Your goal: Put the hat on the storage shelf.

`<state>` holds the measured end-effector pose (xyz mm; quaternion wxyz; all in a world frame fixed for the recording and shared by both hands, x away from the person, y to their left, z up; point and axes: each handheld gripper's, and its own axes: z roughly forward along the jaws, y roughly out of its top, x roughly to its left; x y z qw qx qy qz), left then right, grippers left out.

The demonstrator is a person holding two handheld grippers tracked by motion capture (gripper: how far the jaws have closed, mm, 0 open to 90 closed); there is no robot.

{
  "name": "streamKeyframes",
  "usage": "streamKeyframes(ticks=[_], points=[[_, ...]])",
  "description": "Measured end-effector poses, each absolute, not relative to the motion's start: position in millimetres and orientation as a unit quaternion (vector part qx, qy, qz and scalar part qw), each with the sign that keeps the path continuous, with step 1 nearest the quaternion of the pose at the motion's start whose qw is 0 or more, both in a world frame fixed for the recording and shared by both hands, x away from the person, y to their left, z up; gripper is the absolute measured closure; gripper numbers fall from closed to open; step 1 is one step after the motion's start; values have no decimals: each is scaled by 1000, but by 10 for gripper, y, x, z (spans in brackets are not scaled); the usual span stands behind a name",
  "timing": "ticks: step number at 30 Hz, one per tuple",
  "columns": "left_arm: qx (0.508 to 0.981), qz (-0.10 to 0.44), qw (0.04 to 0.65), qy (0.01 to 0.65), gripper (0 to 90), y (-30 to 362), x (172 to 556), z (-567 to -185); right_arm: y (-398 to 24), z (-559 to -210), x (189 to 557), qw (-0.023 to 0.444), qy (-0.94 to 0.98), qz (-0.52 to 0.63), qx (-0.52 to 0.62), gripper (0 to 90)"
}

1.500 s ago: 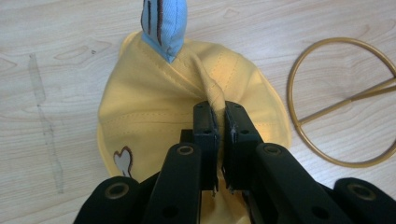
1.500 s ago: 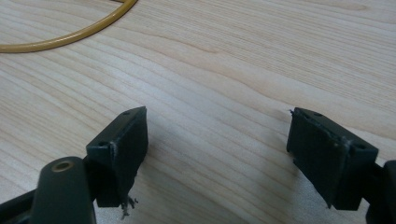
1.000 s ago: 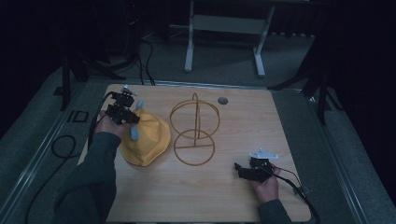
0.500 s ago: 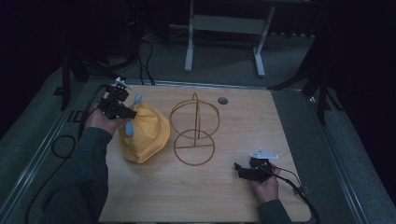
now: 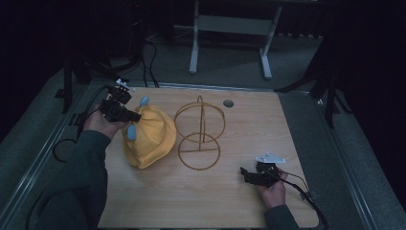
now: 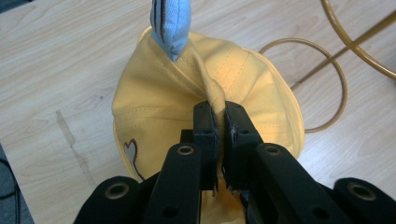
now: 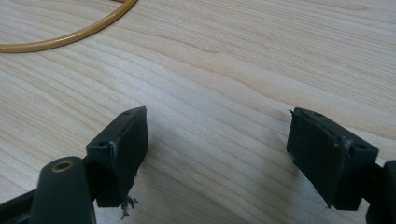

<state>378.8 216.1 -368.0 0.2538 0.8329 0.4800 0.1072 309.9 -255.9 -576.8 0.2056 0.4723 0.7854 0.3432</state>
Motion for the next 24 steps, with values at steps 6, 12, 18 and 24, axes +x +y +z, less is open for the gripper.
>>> streamKeyframes(ticks=[6, 12, 18, 24], points=[[848, 116, 245, 456, 850, 2149, 3768, -3609, -2556, -5767, 3097, 205, 785, 343, 474, 204], [850, 111, 254, 448, 850, 2215, 3745, -3558, -2557, -5767, 3097, 205, 785, 343, 474, 204], [854, 105, 256, 441, 850, 2270, 3724, -3531, -2557, -5767, 3097, 205, 785, 343, 474, 204], [865, 106, 251, 420, 850, 2276, 3690, -3490, -2558, -5768, 3098, 205, 785, 343, 473, 204]])
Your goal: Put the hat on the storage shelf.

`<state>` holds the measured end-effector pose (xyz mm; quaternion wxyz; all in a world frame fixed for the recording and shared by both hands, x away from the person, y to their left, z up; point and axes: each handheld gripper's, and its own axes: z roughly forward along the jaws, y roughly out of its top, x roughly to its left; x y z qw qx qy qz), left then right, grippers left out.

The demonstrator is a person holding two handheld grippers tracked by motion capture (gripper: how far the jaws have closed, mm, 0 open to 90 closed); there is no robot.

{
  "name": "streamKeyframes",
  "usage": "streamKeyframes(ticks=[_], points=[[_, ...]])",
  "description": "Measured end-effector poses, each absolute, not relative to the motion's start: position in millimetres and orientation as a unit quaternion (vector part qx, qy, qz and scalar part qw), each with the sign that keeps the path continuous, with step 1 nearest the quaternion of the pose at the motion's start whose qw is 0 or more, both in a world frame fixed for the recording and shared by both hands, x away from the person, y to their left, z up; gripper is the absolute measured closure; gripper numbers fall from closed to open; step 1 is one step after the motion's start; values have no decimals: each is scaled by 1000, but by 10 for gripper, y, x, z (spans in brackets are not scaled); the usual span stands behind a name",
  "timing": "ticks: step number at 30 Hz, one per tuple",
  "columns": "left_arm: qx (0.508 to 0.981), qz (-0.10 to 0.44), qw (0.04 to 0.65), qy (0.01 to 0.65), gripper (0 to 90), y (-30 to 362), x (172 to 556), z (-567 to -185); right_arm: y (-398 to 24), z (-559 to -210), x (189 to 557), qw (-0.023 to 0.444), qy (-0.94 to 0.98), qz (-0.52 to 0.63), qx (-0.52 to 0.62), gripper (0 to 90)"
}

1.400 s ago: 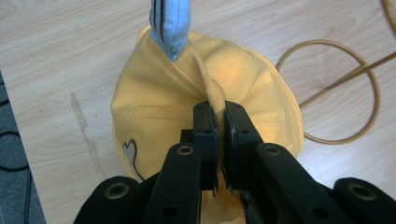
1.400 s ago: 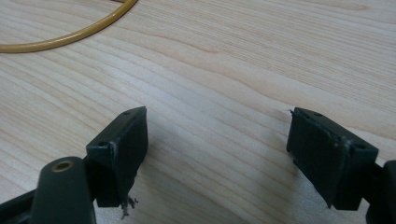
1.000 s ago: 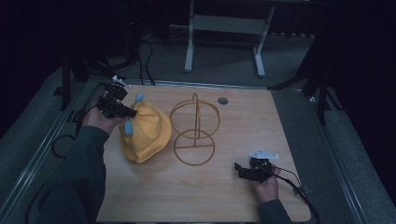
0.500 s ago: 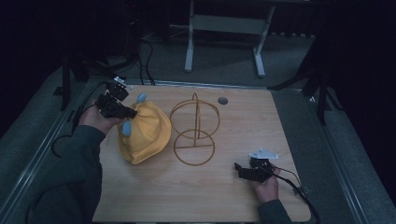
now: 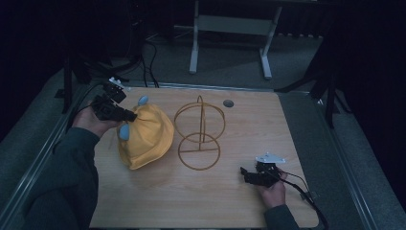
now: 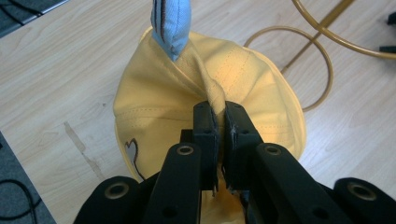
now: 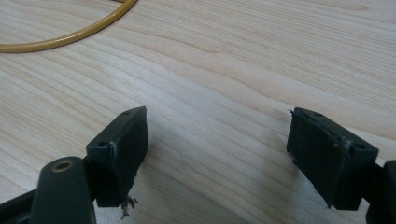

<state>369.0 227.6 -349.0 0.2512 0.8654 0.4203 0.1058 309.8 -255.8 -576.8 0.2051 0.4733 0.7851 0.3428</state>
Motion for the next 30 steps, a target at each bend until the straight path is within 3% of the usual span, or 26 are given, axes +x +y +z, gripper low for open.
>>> streamKeyframes(ticks=[30], points=[[887, 101, 275, 356, 847, 2444, 3519, -3248, -2559, -5768, 3098, 205, 786, 343, 472, 204]])
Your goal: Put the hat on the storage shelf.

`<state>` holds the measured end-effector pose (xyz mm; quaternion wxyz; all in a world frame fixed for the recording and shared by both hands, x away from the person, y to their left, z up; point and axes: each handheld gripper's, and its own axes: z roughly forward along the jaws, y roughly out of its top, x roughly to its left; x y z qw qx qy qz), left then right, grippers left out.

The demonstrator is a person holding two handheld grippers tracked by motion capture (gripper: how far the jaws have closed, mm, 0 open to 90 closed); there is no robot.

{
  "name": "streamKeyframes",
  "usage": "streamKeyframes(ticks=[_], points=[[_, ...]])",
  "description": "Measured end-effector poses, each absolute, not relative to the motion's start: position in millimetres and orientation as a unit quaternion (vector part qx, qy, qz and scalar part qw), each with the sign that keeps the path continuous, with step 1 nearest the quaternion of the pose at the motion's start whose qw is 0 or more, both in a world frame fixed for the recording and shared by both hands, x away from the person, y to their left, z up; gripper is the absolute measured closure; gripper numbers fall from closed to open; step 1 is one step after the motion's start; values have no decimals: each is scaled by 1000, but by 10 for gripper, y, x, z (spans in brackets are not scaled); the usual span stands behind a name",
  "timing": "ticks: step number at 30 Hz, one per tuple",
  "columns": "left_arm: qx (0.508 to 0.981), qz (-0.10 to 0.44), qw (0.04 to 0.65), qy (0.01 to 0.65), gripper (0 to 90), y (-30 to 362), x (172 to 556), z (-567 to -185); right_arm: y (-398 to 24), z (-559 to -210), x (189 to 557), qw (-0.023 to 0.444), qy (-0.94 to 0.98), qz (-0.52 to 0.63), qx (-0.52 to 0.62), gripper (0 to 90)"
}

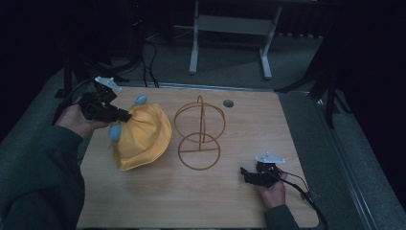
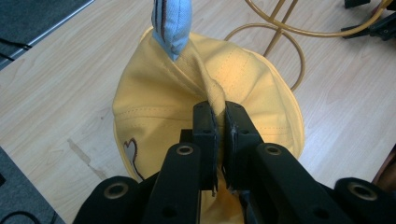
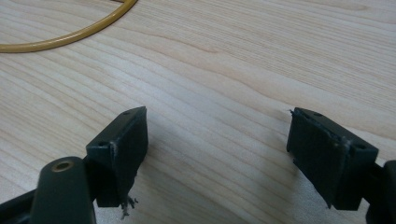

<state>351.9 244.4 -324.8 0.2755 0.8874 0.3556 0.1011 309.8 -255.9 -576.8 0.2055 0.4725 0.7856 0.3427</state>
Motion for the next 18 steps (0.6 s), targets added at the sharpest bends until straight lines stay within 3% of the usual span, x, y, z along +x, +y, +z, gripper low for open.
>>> streamKeyframes(ticks=[18], points=[[891, 117, 287, 330, 847, 2547, 3430, -3123, -2559, -5768, 3098, 205, 786, 343, 472, 204]])
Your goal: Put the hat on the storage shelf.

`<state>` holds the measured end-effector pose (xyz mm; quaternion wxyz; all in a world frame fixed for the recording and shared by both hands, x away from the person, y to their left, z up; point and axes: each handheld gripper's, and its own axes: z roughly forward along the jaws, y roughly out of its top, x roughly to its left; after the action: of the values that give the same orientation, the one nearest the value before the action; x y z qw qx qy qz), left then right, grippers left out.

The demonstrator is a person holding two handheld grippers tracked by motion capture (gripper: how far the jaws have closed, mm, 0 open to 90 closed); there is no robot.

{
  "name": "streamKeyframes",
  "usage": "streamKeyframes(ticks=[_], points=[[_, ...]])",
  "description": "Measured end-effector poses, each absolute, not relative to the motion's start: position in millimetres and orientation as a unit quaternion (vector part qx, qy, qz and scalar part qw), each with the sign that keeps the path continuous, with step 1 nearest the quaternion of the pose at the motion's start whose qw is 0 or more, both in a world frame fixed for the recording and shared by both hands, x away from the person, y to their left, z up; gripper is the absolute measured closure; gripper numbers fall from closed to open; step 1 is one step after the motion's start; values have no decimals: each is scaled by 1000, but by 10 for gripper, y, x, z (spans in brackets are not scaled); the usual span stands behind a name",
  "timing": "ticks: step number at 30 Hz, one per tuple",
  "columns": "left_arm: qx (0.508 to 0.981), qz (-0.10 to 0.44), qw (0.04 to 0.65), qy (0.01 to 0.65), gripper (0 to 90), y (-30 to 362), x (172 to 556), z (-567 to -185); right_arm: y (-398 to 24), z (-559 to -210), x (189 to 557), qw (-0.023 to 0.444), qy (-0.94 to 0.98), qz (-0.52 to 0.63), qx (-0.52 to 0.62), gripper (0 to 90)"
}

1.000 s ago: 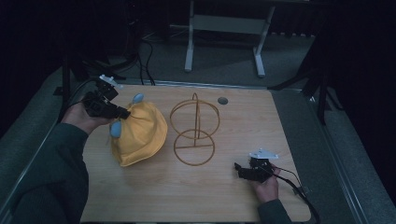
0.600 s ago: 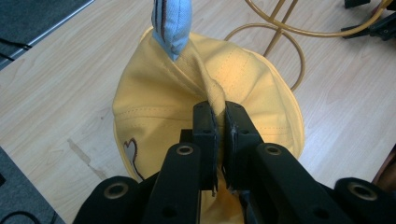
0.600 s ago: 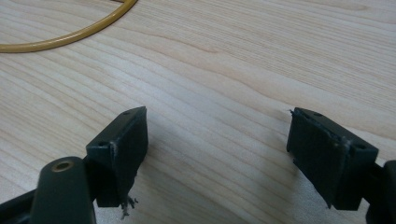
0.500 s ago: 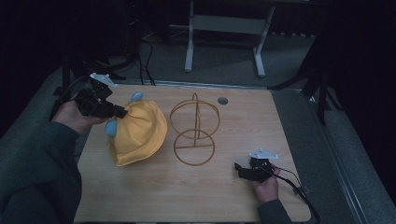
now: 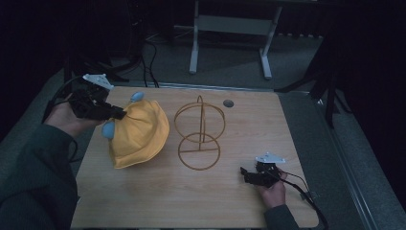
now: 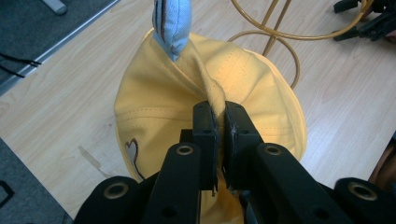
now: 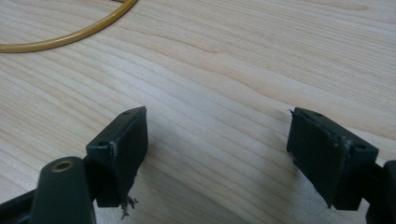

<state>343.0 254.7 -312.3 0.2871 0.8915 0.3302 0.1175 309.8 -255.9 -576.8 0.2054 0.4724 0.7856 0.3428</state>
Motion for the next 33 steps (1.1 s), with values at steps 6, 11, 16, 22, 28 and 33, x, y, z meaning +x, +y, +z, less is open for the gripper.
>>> streamKeyframes(ticks=[6, 11, 16, 22, 28, 33], points=[[893, 120, 290, 321, 847, 2533, 3413, -3112, -2559, -5768, 3098, 205, 786, 343, 472, 204], [894, 117, 290, 320, 848, 2517, 3425, -3124, -2559, -5768, 3098, 206, 786, 343, 472, 204], [897, 116, 293, 309, 847, 2511, 3440, -3101, -2559, -5767, 3098, 205, 786, 343, 473, 203], [897, 118, 297, 305, 847, 2509, 3436, -3051, -2559, -5767, 3098, 205, 785, 343, 473, 204], [898, 118, 299, 301, 847, 2496, 3434, -3002, -2559, -5767, 3098, 205, 785, 343, 473, 204], [898, 119, 302, 296, 847, 2488, 3425, -2962, -2559, -5768, 3098, 205, 785, 343, 473, 204]])
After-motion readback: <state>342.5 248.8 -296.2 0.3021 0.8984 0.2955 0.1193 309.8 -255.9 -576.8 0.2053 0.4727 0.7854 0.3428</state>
